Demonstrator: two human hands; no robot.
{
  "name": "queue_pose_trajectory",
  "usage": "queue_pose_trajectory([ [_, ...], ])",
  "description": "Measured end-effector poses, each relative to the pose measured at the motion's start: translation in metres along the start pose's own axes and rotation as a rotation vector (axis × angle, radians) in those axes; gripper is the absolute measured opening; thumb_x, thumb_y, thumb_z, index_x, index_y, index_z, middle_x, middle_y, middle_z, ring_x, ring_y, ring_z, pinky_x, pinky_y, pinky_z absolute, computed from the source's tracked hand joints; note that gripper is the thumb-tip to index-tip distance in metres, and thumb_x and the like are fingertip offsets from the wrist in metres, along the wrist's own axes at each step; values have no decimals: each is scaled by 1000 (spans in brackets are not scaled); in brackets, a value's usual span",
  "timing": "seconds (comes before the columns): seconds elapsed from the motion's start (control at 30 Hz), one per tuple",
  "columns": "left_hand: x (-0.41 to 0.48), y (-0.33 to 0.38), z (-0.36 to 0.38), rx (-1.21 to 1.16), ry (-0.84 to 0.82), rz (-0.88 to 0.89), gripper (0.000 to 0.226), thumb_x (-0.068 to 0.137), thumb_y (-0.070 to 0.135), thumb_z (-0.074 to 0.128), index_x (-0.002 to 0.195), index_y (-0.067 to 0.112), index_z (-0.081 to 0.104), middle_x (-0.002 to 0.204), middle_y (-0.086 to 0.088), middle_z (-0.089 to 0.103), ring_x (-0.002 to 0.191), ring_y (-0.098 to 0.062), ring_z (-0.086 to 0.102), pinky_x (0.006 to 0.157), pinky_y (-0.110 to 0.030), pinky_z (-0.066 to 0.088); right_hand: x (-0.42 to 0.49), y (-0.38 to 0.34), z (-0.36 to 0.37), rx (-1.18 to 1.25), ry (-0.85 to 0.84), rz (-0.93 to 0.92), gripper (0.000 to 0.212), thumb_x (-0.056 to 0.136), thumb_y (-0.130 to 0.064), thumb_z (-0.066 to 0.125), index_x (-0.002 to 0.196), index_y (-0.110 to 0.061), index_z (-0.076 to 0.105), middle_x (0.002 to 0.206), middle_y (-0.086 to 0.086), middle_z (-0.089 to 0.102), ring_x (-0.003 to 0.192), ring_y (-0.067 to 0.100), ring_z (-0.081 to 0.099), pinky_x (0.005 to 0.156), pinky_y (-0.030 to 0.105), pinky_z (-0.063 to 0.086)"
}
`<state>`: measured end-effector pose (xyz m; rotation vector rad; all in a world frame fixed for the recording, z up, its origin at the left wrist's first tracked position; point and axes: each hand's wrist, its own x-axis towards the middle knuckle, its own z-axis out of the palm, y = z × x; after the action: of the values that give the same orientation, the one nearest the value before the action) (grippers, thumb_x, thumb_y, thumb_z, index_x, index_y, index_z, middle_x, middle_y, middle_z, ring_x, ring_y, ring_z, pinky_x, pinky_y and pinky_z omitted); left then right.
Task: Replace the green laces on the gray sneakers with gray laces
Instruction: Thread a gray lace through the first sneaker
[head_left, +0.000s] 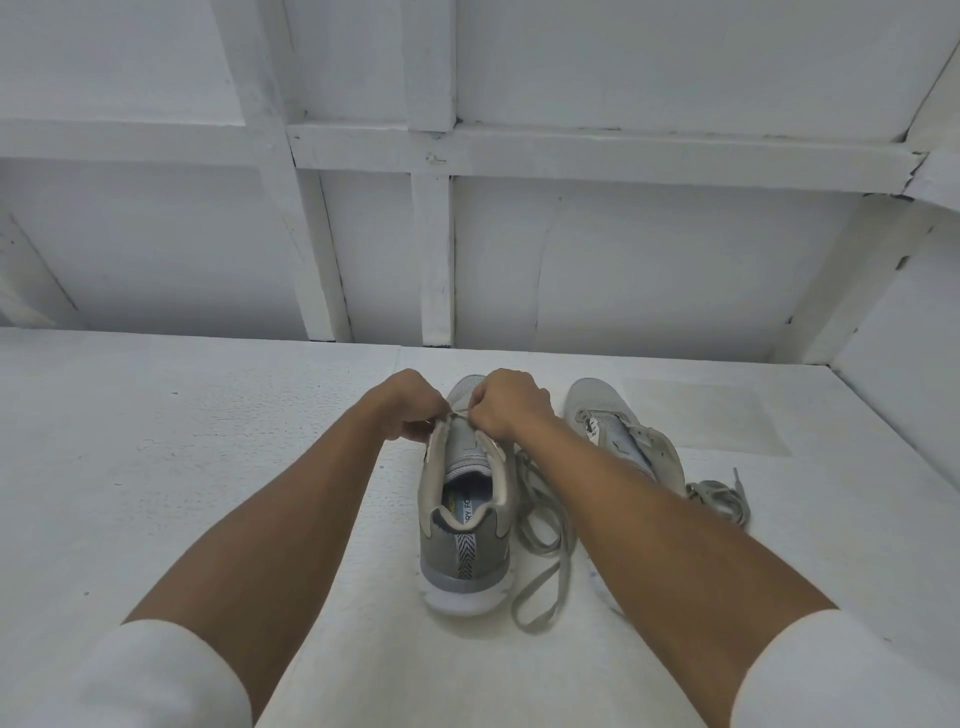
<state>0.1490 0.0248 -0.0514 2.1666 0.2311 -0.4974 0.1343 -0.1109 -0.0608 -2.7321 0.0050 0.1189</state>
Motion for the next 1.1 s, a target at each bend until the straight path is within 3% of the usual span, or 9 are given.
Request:
queue_pose_trajectory([
  [0.33, 3, -2, 1, -43, 3, -8, 21, 88, 2, 65, 106, -7, 67, 91, -16, 66, 66, -21, 62, 69, -29, 57, -5, -6, -4, -156, 24, -98, 23, 83, -23, 59, 101, -25, 72, 112, -2, 62, 113, 24, 49, 96, 40, 39],
  [0.63, 5, -4, 1, -99, -4, -15, 18, 87, 1, 64, 102, -7, 67, 80, -13, 66, 63, -19, 63, 69, -30, 58, -6, -12, -4, -282, 34, -154, 29, 86, -34, 58, 111, -24, 69, 115, -2, 60, 118, 23, 44, 96, 40, 34],
  [0.8, 7, -5, 2, -120, -1, -13, 14, 86, 2, 63, 99, -5, 67, 84, -15, 66, 64, -21, 63, 69, -30, 58, -8, -14, -4, -264, 46, -176, 24, 87, -25, 57, 106, -27, 71, 112, -2, 60, 115, 25, 46, 95, 39, 35],
  [0.9, 5, -9, 3, -175, 3, -24, 4, 88, 2, 59, 86, 1, 63, 76, -12, 62, 58, -18, 57, 52, -23, 54, -9, -16, -3, -260, 53, -183, 24, 88, -22, 56, 107, -26, 71, 113, 0, 59, 114, 26, 46, 93, 39, 35],
  [1.1, 4, -18, 14, -224, 48, -6, 30, 95, 6, 54, 65, 7, 53, 58, -6, 45, 48, -13, 37, 35, -14, 34, -10, -16, -3, -133, 83, -96, 25, 84, -28, 60, 106, -18, 66, 115, 4, 54, 111, 28, 52, 87, 37, 43],
])
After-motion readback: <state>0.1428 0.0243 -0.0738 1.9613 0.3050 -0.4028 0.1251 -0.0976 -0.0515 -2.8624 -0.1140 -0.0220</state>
